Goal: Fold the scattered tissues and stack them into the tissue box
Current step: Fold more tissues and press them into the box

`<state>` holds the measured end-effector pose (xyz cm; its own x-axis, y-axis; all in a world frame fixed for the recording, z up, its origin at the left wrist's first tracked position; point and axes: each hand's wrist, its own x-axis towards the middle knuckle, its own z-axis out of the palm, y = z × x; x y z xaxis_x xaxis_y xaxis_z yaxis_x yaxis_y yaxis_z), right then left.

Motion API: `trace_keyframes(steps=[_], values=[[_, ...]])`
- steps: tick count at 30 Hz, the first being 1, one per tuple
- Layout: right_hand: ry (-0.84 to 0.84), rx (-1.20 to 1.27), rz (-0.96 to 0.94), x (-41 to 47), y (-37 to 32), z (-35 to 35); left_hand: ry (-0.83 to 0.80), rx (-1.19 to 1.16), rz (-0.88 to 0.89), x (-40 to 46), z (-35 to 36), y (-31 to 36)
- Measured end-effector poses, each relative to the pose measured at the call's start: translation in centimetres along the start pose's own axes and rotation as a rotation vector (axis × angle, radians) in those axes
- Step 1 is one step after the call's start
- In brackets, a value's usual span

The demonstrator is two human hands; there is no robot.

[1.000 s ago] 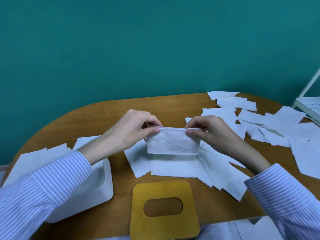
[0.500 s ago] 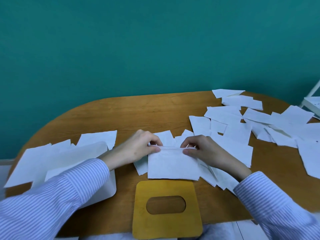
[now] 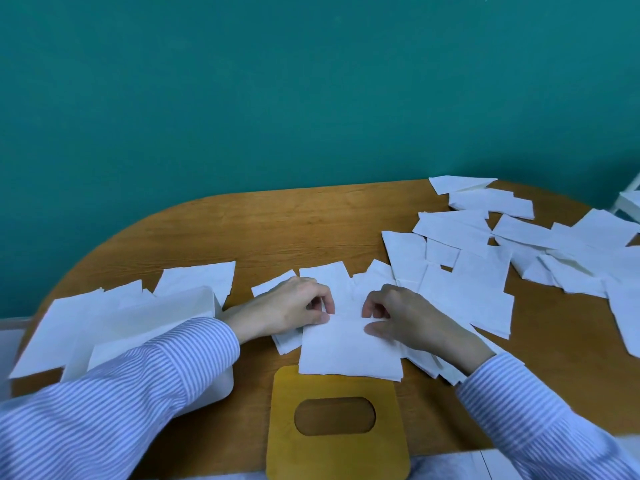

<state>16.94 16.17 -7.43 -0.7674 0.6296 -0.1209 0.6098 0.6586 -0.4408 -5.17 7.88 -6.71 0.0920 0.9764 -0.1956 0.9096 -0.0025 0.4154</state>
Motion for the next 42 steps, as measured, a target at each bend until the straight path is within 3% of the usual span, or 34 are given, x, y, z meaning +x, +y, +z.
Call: trace_keyframes(steps=[9,13,16,19,25,35,42], values=[[-0.048,-0.059,0.005,0.1,-0.3,-0.2,-0.038,-0.015,0.010,0.2,0.4,-0.1],[-0.030,0.244,0.046,-0.6,0.1,-1.8,-0.055,-0.125,-0.002,0.1,-0.6,0.1],[0.060,0.357,0.056,-0.4,0.5,-3.2,0.036,-0.178,0.010,0.3,-1.8,0.5],[0.086,0.327,0.086,0.2,0.7,-3.4,0.114,-0.167,0.018,1.0,-2.1,0.8],[0.034,0.243,0.111,0.9,1.7,-1.5,0.020,-0.064,-0.037,2.4,-0.4,0.5],[0.027,0.371,0.040,0.5,2.0,-3.5,0.012,-0.086,-0.003,1.8,-3.3,1.0],[0.023,0.140,0.082,0.5,1.7,-0.7,0.009,-0.036,-0.004,2.5,0.2,0.0]])
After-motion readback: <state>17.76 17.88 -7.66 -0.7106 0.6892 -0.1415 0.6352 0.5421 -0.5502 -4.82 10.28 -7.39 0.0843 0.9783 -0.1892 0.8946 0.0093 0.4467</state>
